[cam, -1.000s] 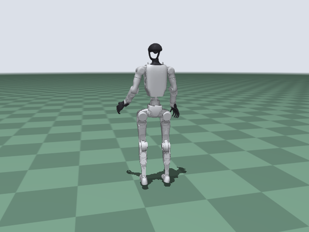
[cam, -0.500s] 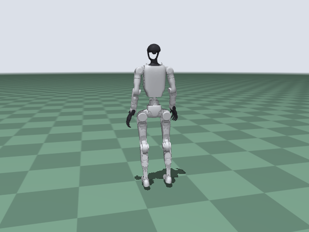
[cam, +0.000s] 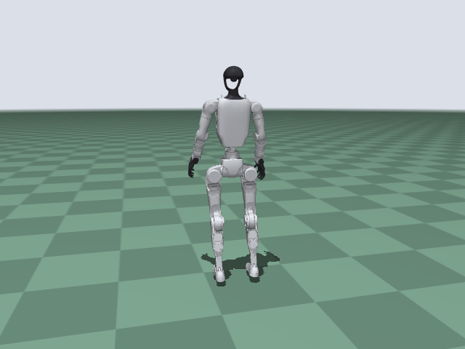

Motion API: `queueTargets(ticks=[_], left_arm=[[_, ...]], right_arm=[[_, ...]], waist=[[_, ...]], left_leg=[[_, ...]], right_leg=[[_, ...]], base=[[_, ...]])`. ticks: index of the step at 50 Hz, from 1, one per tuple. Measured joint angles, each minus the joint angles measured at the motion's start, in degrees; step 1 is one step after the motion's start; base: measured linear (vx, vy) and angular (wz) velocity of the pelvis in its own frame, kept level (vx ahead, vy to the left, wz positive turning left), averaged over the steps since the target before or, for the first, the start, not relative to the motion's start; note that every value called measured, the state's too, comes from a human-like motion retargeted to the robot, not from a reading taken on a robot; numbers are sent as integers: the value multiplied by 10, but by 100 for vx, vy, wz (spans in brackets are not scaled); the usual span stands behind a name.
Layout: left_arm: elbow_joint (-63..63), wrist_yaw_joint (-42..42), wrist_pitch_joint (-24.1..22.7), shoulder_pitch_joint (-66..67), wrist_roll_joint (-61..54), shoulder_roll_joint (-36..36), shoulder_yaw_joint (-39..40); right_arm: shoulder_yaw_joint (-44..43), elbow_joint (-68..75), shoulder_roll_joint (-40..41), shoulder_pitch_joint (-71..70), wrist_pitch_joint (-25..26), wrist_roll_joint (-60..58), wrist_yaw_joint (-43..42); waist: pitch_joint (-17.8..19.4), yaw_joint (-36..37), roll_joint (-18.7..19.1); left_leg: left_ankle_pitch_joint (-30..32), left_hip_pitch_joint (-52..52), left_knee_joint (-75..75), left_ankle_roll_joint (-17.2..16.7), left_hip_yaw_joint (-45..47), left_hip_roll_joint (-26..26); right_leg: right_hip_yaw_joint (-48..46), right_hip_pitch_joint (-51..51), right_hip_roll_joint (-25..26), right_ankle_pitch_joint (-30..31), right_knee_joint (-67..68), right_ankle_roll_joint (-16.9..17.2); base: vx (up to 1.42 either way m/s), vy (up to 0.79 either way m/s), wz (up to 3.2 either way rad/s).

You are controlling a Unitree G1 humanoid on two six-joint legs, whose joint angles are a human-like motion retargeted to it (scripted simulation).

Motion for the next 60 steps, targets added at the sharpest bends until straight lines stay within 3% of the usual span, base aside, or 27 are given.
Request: queueTargets(ticks=[15,32,38,45,54,57,60], left_arm=[[38,-17,1,51,24,-39,1],[-20,-53,-2,94,46,13,-2],[-75,-68,-15,59,39,42,-18],[-164,-47,-36,-41,19,90,-21],[-245,93,-45,-265,-8,183,-18],[-246,131,-20,-343,14,175,-11],[-271,153,-19,-372,-18,132,-3]], right_arm=[[14,21,15,3,0,-18,6],[-8,-83,-44,78,-15,-3,14],[7,-169,-76,117,-29,-7,36],[0,-282,-111,156,-52,24,52],[25,-327,-121,196,-44,53,30],[33,-362,-156,242,-12,57,58],[23,-409,-213,295,-2,40,112]], waist=[[10,6,2],[56,11,1],[75,-16,-10],[129,-55,-23],[229,-115,-71],[249,-144,-64],[256,-183,-34]], left_leg=[[-5,-7,3,0,-5,1],[-6,-27,1,4,-1,1],[-16,-48,1,7,15,-2],[-22,-68,-11,-3,64,10],[-35,-116,-34,-5,153,18],[-38,-128,-53,-16,164,13],[-42,-147,-44,-21,153,7]], right_leg=[[-3,-11,1,-23,18,-4],[2,-35,1,-8,15,6],[20,-58,-4,-4,10,28],[65,-104,9,-2,14,33],[114,-263,36,-19,148,11],[98,-308,32,-31,190,3],[81,-334,22,-50,224,-11]], base=[[0,0,0],[0,0,1],[0,-1,-5],[1,0,-61],[1,7,-89],[22,18,-25],[38,21,14]])
